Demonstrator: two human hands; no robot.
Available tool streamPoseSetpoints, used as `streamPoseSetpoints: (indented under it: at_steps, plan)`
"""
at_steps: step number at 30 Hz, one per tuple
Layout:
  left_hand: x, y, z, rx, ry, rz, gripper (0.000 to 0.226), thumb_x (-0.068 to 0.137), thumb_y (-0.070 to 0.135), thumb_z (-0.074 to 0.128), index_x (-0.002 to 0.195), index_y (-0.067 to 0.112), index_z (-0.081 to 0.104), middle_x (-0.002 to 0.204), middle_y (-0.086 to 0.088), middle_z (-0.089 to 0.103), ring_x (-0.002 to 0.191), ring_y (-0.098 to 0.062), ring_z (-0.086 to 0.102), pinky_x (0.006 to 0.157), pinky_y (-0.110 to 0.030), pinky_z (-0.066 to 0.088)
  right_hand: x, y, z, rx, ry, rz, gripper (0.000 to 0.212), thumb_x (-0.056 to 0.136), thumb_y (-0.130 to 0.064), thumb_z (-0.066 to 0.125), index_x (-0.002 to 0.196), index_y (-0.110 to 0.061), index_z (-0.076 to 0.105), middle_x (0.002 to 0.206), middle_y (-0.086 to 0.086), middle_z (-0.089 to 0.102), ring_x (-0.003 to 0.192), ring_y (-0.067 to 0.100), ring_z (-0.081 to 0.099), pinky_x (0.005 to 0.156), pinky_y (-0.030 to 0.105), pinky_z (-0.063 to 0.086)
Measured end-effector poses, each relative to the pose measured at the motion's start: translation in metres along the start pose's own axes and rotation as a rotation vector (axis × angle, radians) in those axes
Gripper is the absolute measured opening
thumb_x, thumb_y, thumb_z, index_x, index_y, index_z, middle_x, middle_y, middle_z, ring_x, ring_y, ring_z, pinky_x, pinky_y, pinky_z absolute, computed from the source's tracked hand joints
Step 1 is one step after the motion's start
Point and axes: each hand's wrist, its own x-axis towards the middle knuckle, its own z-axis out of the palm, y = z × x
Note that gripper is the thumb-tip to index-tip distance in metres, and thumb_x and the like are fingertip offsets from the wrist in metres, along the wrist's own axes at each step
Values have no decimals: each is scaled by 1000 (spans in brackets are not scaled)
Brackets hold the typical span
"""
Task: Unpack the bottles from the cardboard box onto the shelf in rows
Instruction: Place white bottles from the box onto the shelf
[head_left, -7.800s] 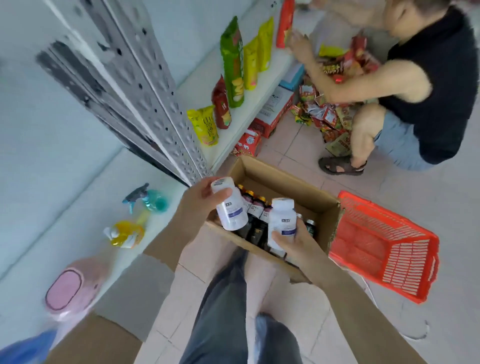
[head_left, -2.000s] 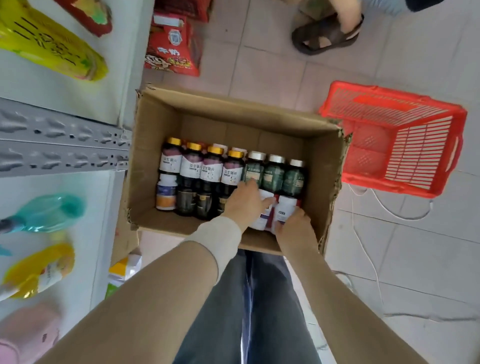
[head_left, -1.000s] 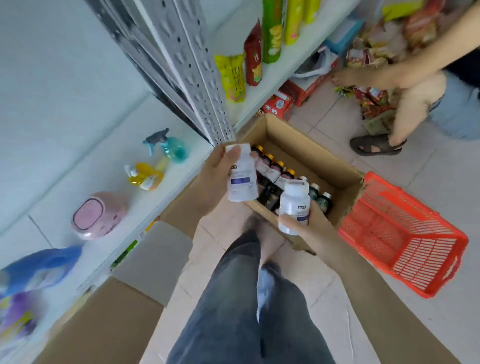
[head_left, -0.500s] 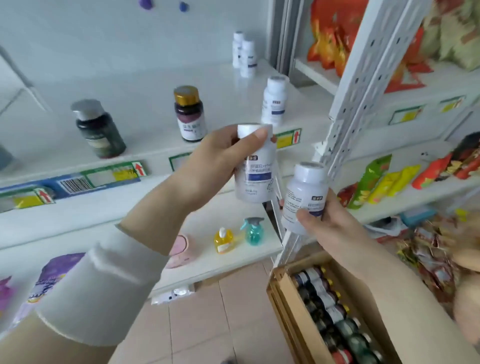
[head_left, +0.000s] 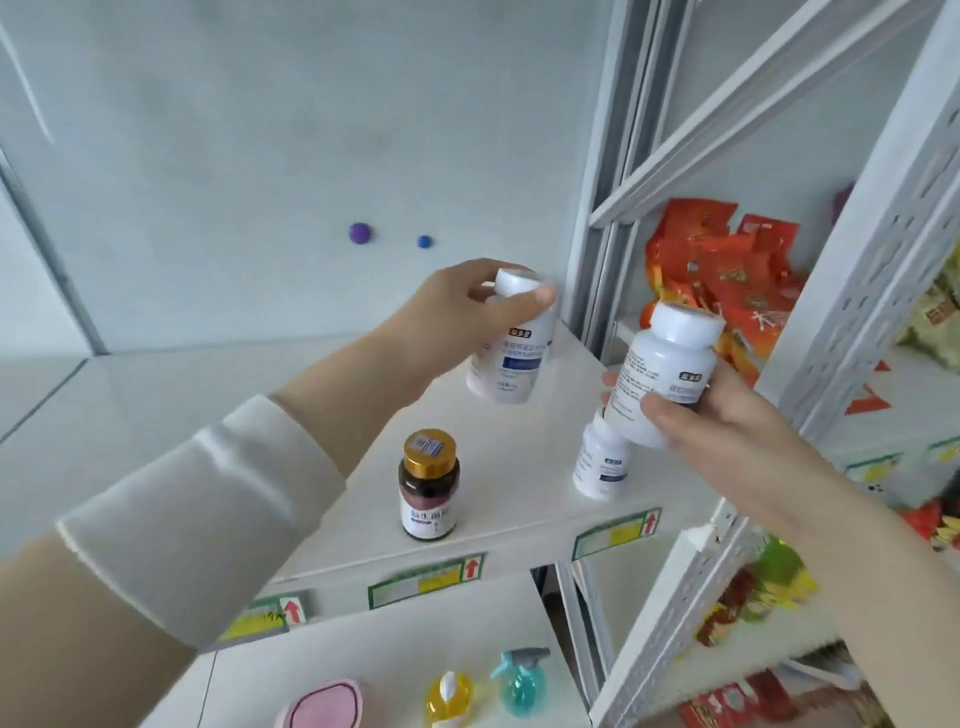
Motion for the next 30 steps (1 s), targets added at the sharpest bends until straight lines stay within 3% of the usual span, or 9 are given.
streamPoseSetpoints:
  at_steps: [3,5,7,9,12,16,20,23,30]
  plan:
    - [50,-11,7,-13,14,-42,32,86,30,65,115,17,62,110,-7,66,96,-16,64,82,-23,51,43,-3,-17,-78,35,-34,92,39,-61,82,118,-29,50,105,-13,69,99,0,65,80,16,53]
    - [81,-20,15,-36,25,-74,30,84,23,69,112,14,62,111,-8,66,102,-20,64,95,-33,51,68,2,-29,-118,30,-36,64,60,-38,79,117,-27,49,108,-9,66,101,5,63,95,27,50]
    - [110,-29,24,-29,26,-106,27,82,16,70,107,14,63,107,-8,65,100,-20,63,100,-37,48,91,15,-40,-189,45,-34,51,73,-18,72,119,-25,48,113,-5,64,105,8,60,100,33,45]
    - [134,-40,35,51,23,-122,29,80,17,72,107,13,63,105,-6,64,96,-19,61,96,-34,50,110,30,-48,-232,64,-13,52,75,-14,72,122,-23,50,118,-2,63,109,12,59,99,33,45]
    - [160,-55,50,212,7,-115,35,78,23,74,110,15,64,101,1,61,92,-15,56,73,-19,45,130,59,-56,-261,51,48,52,73,-11,75,120,-16,53,116,5,65,109,21,59,97,36,47]
    - [184,-76,65,309,-42,-110,40,75,28,76,111,15,65,99,4,61,108,-16,56,78,-20,43,140,97,-57,-301,14,156,46,68,-8,80,105,-21,57,110,7,66,104,26,61,94,43,49]
    - [194,-89,76,370,-122,-109,42,74,29,77,112,17,64,99,7,60,87,-9,56,57,-11,41,139,118,-54,-337,-54,232,47,67,-10,80,100,-32,54,104,-2,68,99,16,65,89,31,53]
    - [196,-95,77,420,-161,-87,37,75,30,76,108,19,66,92,10,57,76,0,52,51,0,38,137,124,-49,-312,-58,246,51,65,-8,81,102,-31,54,108,1,68,101,17,65,91,36,53]
    - [197,-103,72,453,-172,-52,40,73,33,77,107,20,63,86,15,54,71,5,50,52,4,35,135,127,-37,-307,-51,214,60,49,-21,84,98,-32,53,105,-7,68,98,13,67,92,42,53]
